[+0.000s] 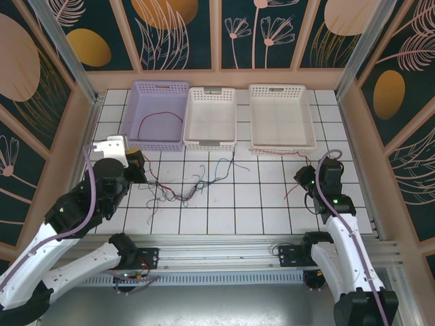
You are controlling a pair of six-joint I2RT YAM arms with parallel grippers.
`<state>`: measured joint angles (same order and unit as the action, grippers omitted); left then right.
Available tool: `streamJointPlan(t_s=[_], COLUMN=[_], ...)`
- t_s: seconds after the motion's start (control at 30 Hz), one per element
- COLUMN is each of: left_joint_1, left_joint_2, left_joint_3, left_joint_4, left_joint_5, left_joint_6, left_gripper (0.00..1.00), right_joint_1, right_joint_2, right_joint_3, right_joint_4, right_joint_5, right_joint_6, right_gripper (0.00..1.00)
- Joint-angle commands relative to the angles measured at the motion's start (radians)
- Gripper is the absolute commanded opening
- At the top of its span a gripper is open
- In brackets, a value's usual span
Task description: Untangle the cables
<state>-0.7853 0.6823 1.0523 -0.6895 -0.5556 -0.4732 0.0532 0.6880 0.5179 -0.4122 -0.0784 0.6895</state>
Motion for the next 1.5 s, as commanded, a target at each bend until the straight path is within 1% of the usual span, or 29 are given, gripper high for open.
streamJointPlan(t_s=[0.0,0.13,0.27,0.43,0.53,0.57,0.6,0.77,0.97,1.07,1.23,1.27,1.3,1.4,1.47], left_joint_1=[0.006,0.007,0.006,0.006,0.007,0.006,0.006,0.006,0.010,0.011,0.020,0.022,0.025,0.034,0.041], left_joint_2=[-0.010,-0.026,-0.056,-0.114,-0.130,-0.131,-0.134,-0.153,-0.170,-0.165,-0.169,-0.171,-0.173,-0.169,-0.165], left_joint_3=[-0.039,-0.120,-0.195,-0.304,-0.341,-0.348,-0.358,-0.410,-0.445,-0.449,-0.455,-0.456,-0.458,-0.460,-0.460], left_joint_4=[0.114,0.186,0.269,0.389,0.426,0.434,0.444,0.476,0.498,0.498,0.501,0.503,0.505,0.508,0.509], left_joint_5=[0.078,0.120,0.163,0.220,0.238,0.239,0.243,0.286,0.296,0.301,0.296,0.295,0.298,0.305,0.313], left_joint_6=[0.056,0.108,0.153,0.215,0.243,0.246,0.248,0.231,0.220,0.219,0.218,0.217,0.216,0.215,0.214], left_gripper=[0.00,0.00,0.00,0.00,0.00,0.00,0.00,0.00,0.00,0.00,0.00,0.00,0.00,0.00,0.00], right_joint_1=[0.056,0.192,0.311,0.439,0.488,0.488,0.517,0.578,0.617,0.629,0.642,0.642,0.642,0.645,0.650], right_joint_2=[0.042,0.141,0.270,0.468,0.605,0.648,0.698,0.944,1.280,1.459,1.775,1.815,1.837,1.819,1.815], right_joint_3=[0.082,0.166,0.269,0.459,0.587,0.630,0.675,0.933,1.344,1.599,2.118,2.169,2.187,2.087,2.051], right_joint_4=[-0.023,-0.011,0.012,0.015,0.012,0.009,0.009,-0.021,-0.136,-0.227,-0.384,-0.381,-0.358,-0.216,-0.139], right_joint_5=[0.071,0.173,0.240,0.324,0.348,0.352,0.359,0.373,0.373,0.372,0.317,0.300,0.273,0.191,0.151], right_joint_6=[-0.028,-0.022,-0.006,-0.015,-0.026,-0.028,-0.032,-0.054,-0.083,-0.091,-0.099,-0.099,-0.098,-0.096,-0.100], right_gripper=[0.00,0.00,0.00,0.00,0.00,0.00,0.00,0.00,0.00,0.00,0.00,0.00,0.00,0.00,0.00])
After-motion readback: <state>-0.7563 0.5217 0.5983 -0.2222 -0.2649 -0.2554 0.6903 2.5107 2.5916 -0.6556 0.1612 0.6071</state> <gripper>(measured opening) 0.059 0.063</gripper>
